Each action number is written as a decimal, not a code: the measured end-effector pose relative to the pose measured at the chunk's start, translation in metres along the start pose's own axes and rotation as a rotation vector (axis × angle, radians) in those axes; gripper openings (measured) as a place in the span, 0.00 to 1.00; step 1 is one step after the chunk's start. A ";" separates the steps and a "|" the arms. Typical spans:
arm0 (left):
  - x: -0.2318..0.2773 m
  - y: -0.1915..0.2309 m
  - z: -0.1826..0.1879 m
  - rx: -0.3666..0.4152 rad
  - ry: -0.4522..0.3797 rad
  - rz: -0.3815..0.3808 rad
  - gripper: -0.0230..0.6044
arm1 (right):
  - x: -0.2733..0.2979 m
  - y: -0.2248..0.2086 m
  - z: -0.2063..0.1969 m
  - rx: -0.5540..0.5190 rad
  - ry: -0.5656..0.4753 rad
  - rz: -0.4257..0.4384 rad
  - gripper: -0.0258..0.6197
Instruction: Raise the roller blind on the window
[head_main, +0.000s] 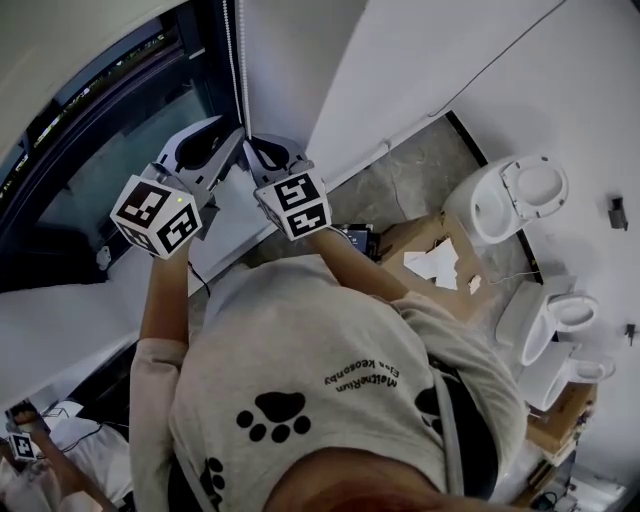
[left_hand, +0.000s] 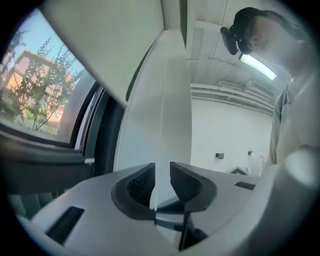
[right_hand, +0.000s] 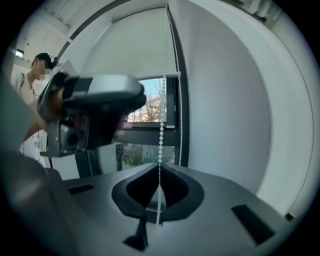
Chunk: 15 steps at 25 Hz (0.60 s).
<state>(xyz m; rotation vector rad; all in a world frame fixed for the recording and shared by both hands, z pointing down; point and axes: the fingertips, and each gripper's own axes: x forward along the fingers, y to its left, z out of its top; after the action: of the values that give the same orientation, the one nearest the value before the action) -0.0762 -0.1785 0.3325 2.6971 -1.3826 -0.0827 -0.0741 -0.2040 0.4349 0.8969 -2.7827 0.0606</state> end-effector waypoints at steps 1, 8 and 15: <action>0.004 -0.002 0.015 0.023 -0.012 -0.005 0.19 | 0.001 0.000 0.000 0.000 -0.001 0.003 0.06; 0.027 0.003 0.080 0.102 -0.075 -0.031 0.20 | 0.004 0.000 -0.004 -0.009 0.007 0.010 0.06; 0.039 0.007 0.105 0.115 -0.054 -0.049 0.09 | 0.007 0.004 -0.002 -0.016 0.008 0.014 0.06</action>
<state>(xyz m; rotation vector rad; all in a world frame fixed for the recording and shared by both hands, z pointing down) -0.0688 -0.2218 0.2292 2.8440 -1.3769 -0.0832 -0.0821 -0.2046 0.4387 0.8713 -2.7787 0.0445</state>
